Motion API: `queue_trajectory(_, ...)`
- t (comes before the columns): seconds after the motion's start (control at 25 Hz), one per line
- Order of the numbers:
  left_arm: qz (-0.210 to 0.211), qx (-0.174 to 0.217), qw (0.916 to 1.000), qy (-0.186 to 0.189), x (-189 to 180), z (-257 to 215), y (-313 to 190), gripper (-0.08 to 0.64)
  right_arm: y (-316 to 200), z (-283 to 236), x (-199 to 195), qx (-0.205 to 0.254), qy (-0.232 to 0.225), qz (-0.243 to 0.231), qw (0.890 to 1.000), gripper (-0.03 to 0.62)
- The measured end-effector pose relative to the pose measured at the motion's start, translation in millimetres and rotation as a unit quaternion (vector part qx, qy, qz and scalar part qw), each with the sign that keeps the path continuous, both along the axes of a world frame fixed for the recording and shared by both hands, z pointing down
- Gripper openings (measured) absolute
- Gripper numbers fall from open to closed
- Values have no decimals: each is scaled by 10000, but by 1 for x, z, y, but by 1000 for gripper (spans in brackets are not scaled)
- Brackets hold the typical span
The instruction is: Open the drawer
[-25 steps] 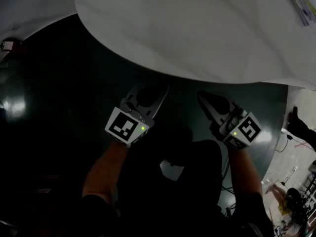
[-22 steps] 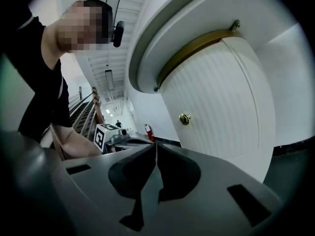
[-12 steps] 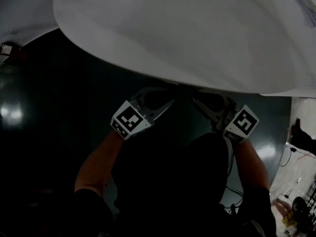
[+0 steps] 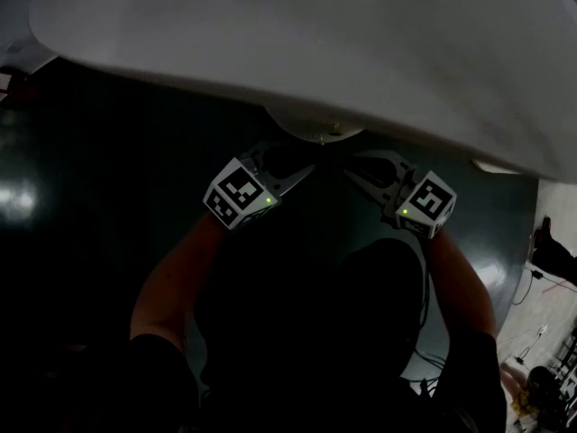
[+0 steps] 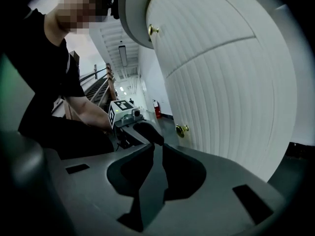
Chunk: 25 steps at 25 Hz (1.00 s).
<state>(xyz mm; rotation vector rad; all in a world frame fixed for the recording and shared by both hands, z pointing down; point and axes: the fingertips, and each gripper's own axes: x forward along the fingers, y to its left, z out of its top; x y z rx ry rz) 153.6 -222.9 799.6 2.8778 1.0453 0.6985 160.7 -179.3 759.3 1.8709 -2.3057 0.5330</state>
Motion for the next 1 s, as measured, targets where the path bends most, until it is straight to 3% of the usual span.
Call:
queue_trajectory(0.4,26,105,9979,-645,19,71,12,143,0,73,12,-514,-168,152,9984,20)
queue_trajectory(0.76,51,735,9937,-842,27,119,18,163,4,137,9,-1293,167,-21,9915,20)
queue_trajectory(1.0,98,663,9923,-1037,29,120,20,167,-8,132,25,-1240,200,234,9918,23)
